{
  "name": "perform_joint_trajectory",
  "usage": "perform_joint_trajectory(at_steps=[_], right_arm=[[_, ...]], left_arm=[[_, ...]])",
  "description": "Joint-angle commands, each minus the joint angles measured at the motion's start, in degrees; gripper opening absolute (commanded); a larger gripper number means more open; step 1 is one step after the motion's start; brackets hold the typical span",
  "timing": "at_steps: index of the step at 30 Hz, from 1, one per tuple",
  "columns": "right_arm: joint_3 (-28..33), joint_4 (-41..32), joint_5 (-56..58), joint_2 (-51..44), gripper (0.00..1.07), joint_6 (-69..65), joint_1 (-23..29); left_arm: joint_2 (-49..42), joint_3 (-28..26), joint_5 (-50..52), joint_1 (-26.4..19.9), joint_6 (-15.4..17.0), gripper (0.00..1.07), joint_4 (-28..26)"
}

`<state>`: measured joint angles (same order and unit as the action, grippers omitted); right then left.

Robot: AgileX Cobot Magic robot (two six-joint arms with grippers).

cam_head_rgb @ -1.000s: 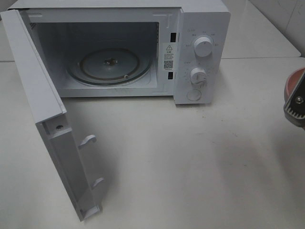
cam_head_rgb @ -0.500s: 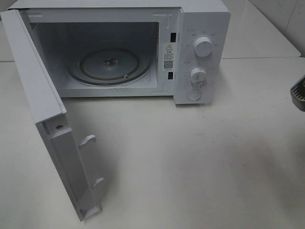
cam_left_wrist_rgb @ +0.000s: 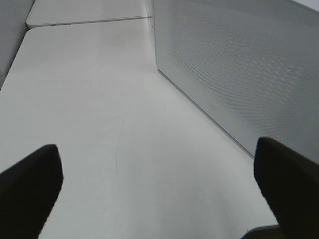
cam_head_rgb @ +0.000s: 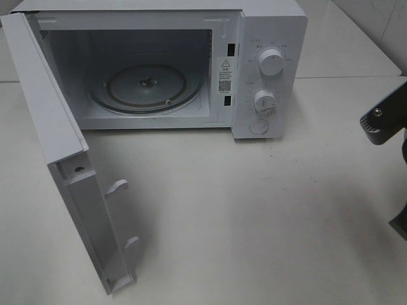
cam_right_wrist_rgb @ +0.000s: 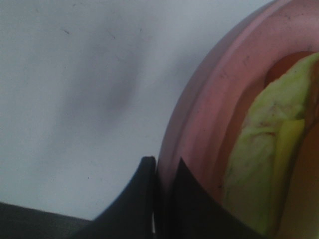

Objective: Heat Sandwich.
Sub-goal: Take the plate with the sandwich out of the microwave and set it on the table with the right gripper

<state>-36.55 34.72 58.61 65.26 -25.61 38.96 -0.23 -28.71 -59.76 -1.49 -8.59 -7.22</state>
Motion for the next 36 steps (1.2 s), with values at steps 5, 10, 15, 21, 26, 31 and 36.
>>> perform_joint_trajectory(at_steps=[5, 10, 15, 21, 26, 31, 36], right_arm=[[0.29, 4.24, -2.69, 4.41, 0.01, -3.61, -0.4], [0.29, 4.3, -5.61, 6.93, 0.01, -4.24, -3.95], [0.29, 5.84, -8.77, 9.34, 0.01, -4.35, -9.34], [0.29, 7.1, -12.2, 10.83, 0.01, -4.47, -14.95], [0.29, 7.28, -14.38, 13.35, 0.01, -5.21, -18.22], [0.29, 7.85, -17.82, 16.79, 0.01, -6.19, -20.86], [0.29, 12.83, -20.4, 20.86, 0.01, -11.97, -21.66]], left_arm=[[-1.49, 0.17, 0.63, 0.29, 0.11, 1.01, -0.52], [-1.49, 0.17, 0.63, 0.29, 0.11, 1.01, -0.52], [-1.49, 0.17, 0.63, 0.29, 0.11, 1.01, -0.52], [-1.49, 0.17, 0.63, 0.29, 0.11, 1.01, -0.52], [-1.49, 0.17, 0.63, 0.29, 0.11, 1.01, -0.52], [-1.49, 0.17, 0.63, 0.29, 0.11, 1.01, -0.52], [-1.49, 0.17, 0.63, 0.29, 0.11, 1.01, -0.52]])
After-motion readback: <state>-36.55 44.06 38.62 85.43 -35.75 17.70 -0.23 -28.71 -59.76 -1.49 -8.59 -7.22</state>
